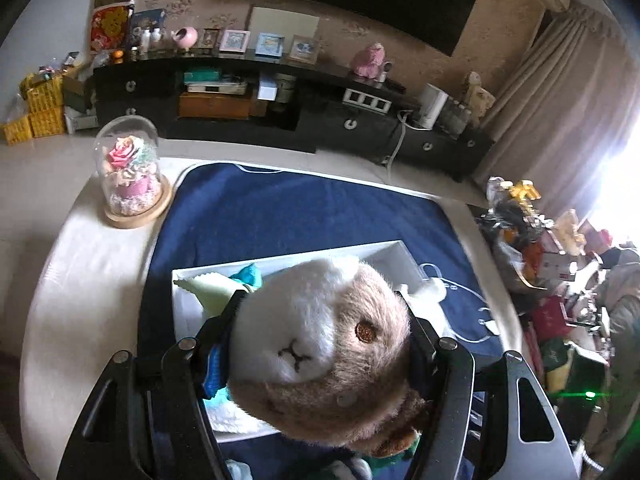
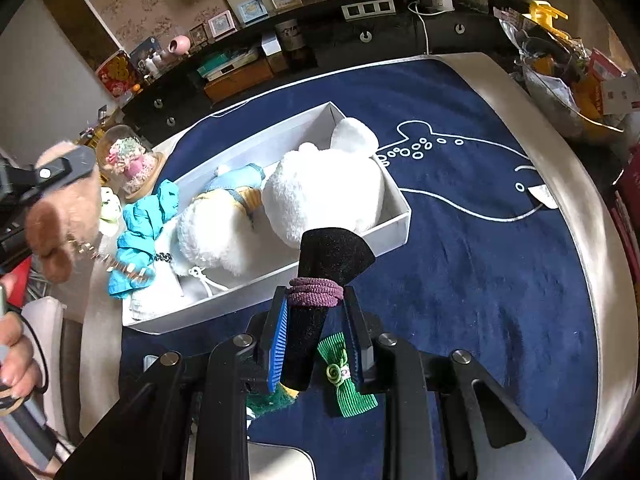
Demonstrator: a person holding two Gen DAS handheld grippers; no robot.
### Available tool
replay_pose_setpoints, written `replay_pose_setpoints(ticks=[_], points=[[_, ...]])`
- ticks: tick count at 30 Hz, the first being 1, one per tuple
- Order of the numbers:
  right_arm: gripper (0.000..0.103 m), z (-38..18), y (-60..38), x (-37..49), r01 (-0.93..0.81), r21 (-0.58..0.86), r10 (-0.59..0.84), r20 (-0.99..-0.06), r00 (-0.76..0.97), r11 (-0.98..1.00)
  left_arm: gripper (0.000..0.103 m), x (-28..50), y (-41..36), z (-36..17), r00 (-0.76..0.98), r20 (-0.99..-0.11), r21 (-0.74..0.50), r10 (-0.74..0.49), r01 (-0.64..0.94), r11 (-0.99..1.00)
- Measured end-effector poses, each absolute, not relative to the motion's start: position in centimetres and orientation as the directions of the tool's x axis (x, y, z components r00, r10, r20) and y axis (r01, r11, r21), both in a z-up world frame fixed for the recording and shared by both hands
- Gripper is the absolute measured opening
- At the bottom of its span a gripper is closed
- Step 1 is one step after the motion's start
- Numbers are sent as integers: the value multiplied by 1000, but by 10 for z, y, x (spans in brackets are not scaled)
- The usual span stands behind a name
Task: Organize soft objects
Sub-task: 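Lower the brown-and-white plush into the box and open the left gripper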
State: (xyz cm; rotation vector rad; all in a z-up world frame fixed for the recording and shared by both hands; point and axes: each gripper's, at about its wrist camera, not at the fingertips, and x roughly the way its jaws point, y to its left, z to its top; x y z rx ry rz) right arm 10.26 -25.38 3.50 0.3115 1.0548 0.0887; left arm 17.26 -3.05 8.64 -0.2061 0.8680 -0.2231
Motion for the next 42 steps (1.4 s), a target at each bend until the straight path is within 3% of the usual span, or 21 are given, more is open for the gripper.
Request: replay_pose_setpoints(ticks=[16,31,42], points=[[103,32,-251,103,80,310,235,-843,484,947,68,197,-23,51,648,-737,-220,-190,36,975],[103,26,-251,105,86,311,237,-851,468,947,70,196,-43,41,714,-699,-29,-30,14,999],[103,23,-252,106,82,310,239,-854,463,947,71,193,-41,50,734,-678,-47,-42,14,999]])
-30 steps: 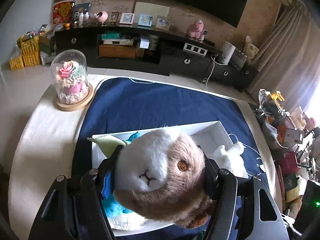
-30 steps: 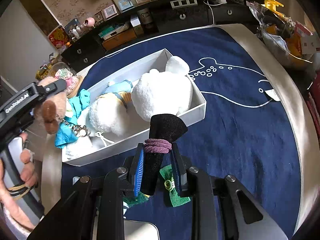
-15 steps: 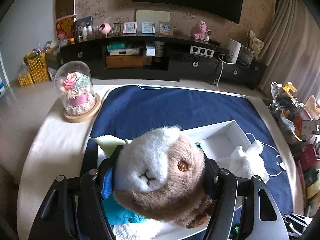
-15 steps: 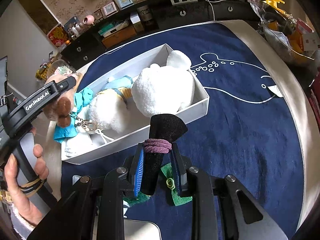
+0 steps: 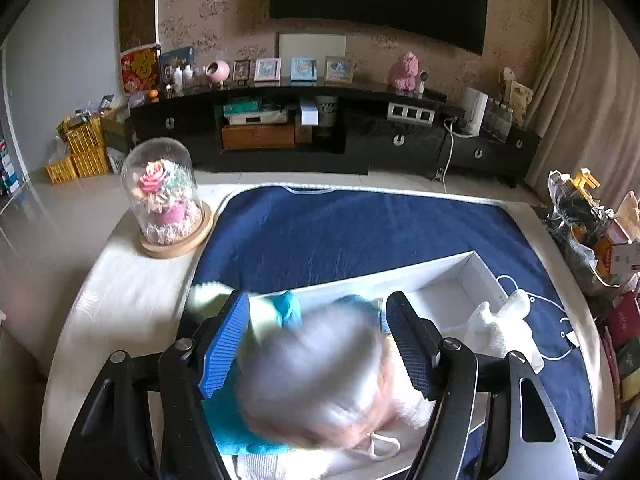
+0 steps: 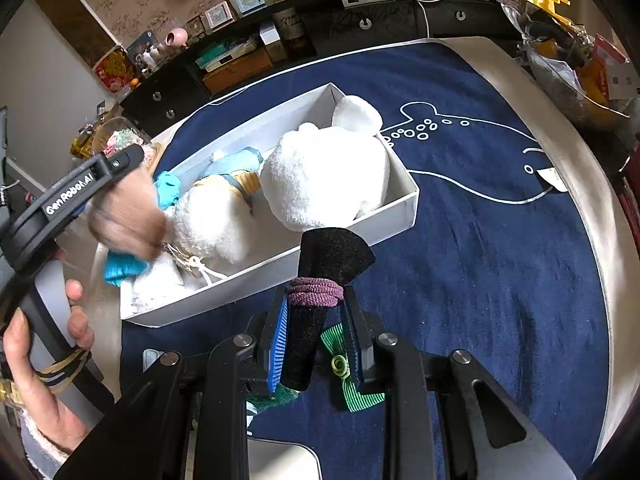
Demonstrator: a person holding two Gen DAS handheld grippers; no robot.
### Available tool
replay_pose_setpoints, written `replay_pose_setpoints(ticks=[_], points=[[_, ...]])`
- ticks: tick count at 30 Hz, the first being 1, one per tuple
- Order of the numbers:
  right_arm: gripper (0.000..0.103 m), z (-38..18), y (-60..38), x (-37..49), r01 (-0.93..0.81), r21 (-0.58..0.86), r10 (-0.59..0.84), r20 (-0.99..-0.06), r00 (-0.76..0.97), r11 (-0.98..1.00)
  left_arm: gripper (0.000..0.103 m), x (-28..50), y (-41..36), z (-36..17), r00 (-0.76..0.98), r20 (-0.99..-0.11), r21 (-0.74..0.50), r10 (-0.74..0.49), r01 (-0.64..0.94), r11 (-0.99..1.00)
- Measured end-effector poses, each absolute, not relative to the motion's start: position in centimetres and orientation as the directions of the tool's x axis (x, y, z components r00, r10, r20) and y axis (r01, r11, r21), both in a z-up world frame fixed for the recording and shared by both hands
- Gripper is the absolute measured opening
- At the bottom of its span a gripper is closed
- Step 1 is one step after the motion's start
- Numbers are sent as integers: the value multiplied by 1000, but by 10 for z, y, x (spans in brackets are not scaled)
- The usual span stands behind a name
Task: Organize soft objects
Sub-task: 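Lower the brown-and-white plush into the box and open the left gripper, then move the left gripper to the light blue cloth while the right gripper carries the black item over the box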
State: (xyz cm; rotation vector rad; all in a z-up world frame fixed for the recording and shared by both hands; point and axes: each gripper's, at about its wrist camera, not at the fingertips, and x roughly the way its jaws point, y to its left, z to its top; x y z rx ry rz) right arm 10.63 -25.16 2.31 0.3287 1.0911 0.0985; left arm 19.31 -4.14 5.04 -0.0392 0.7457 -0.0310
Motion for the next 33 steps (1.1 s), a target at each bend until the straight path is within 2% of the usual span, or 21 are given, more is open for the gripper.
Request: replay_pose_setpoints(ticks=[9,19,28,33], points=[[103,23,-253,106,84,310,237,-853,465,947,71,189,-38,61,755,-655,-46,-29,-1,999],[103,37,-251,104,47,334,266,-822,503,942,71,162,-32,93,792,-609,18,36,-31,999],[103,46,-240,103,-3,361,312,-800,513,932,71,115,12,96,726,-677,37,119,-128,991],[103,47,-230,100,-33,344,312,-802,510,938,71,86,31,68,667,-727,40,163,-197,980]])
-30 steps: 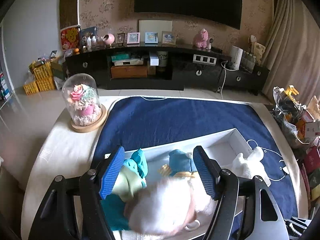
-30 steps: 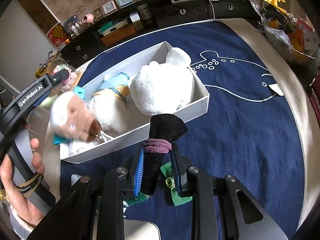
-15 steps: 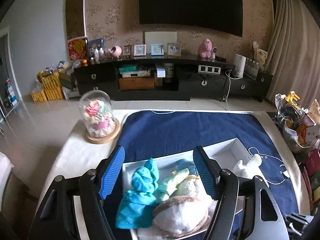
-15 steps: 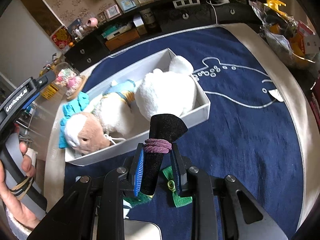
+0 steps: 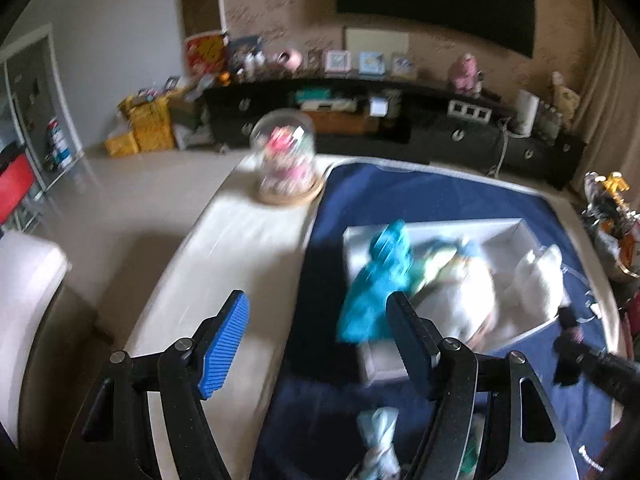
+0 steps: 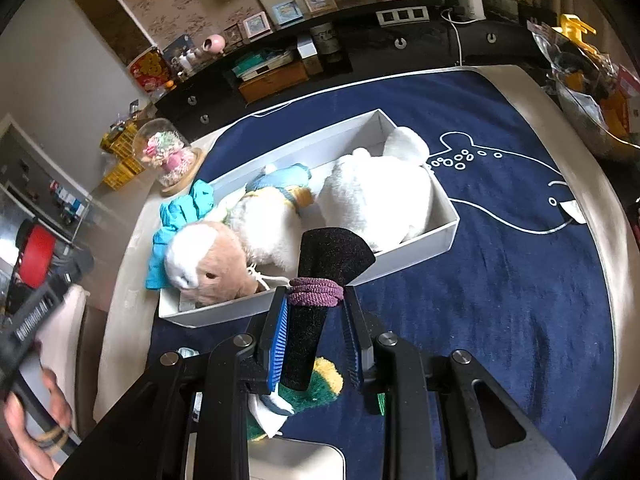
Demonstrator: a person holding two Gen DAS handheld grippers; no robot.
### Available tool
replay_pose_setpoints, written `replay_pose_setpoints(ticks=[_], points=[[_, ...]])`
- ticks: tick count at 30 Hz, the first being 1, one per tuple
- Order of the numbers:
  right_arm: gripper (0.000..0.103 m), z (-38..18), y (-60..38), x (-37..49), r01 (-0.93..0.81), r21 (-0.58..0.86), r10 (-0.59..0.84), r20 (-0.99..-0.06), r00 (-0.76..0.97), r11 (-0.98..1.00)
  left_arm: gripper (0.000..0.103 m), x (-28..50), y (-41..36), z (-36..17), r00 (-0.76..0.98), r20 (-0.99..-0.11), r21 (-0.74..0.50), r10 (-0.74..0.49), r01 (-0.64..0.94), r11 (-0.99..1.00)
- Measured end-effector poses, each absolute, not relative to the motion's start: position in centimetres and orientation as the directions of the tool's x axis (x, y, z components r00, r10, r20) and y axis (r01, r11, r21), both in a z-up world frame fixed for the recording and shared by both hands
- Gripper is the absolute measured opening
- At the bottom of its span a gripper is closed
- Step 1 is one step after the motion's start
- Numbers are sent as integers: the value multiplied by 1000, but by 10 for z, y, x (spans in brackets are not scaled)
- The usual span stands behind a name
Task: Organize soft objects
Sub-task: 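Move the left gripper to the light blue cloth while the right gripper carries the black item over the box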
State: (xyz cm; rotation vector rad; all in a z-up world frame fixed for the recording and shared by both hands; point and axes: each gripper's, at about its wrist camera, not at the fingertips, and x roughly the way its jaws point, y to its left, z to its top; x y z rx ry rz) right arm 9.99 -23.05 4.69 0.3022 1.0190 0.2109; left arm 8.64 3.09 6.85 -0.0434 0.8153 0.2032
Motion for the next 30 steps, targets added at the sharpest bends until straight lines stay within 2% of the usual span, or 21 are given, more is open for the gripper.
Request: replay_pose_setpoints(ticks=[12,21,30], points=[[103,48,-214,94,-81,305,301,-801,517,949,71,97,4,44,624,-768,81,142,-125,989],[103,55,-210,96,-77,287,284,-803,524,955,71,96,0,44,612,-786,39,82,-84,996],[103,115,-204,140,-73,298,282,-758,587,952,71,97,3,43,603,-794,34,76,-80,996]])
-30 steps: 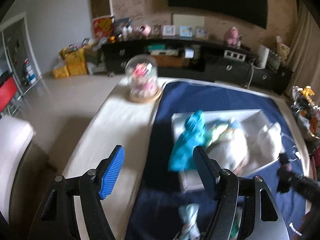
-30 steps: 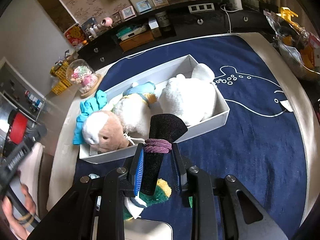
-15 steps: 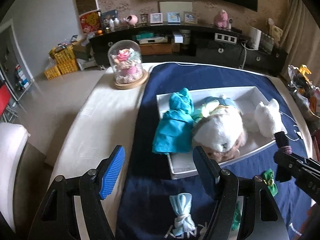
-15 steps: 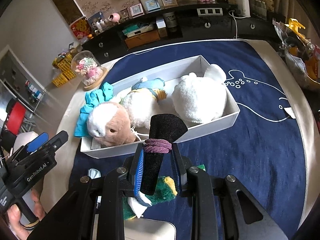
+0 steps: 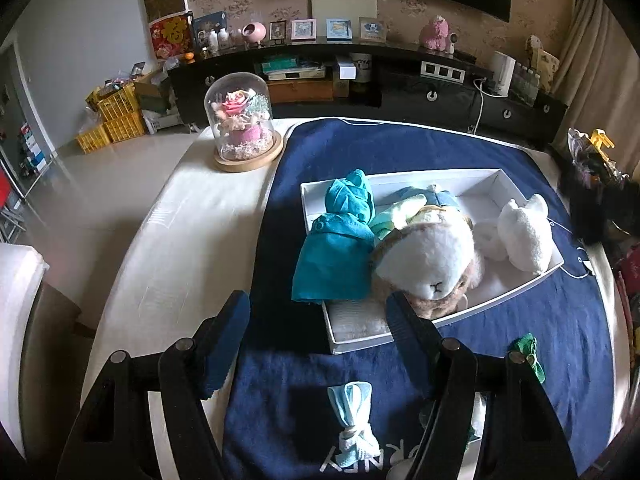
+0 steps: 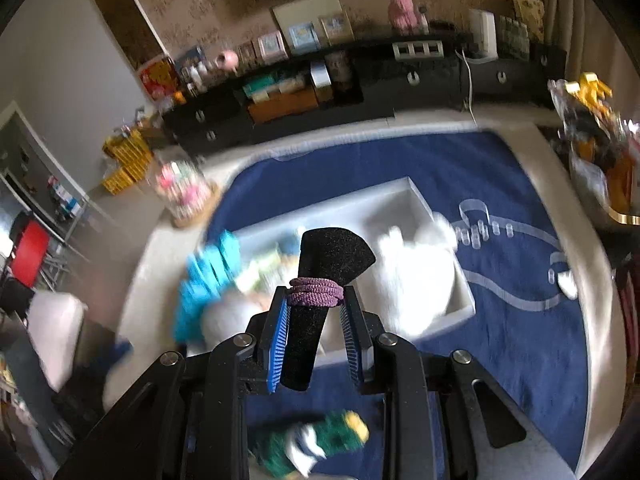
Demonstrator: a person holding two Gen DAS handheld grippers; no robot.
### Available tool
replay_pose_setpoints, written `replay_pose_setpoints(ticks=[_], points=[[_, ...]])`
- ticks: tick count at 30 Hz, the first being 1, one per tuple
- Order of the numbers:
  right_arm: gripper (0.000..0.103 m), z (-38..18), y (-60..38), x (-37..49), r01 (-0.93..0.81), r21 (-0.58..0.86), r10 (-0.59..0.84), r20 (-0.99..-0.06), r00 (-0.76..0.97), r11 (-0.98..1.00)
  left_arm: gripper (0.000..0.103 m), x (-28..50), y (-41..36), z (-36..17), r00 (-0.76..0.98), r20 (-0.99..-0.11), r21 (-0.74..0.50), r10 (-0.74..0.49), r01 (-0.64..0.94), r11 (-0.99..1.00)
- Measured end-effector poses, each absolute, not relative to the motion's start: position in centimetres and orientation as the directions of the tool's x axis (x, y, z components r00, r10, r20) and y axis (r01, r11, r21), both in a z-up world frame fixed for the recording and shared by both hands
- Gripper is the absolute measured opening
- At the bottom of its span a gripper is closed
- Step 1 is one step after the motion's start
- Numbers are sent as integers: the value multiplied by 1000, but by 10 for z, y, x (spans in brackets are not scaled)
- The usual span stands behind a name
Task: Organize soft objects
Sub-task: 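Move the left gripper to the light blue cloth while the right gripper carries the black item over the box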
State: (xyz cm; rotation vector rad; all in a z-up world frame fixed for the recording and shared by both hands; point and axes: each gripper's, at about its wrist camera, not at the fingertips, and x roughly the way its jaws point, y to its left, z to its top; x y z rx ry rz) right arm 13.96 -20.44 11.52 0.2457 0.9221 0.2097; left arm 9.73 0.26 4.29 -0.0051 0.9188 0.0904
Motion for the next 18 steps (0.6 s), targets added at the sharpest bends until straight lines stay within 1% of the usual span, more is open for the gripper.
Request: replay_pose_setpoints(ticks=[3,6,11,18], points=[[103,135,-202,152,-95,307,299,-729,616,947,71,99,4,40,597,-798,39,82,-85,996],[103,129,-203,156,-99,283,279,-720,635,954,71,99,3,39,596,-796,64,102,-86,994],[103,94,-206,177,-60,244,234,-783,576,968,71,100,2,36,590,-799,78,114,-86,993],[103,66,-207,188,-44,261,243,-809,535,964,71,101,-1,32,580,-805,96,127,-83,992]])
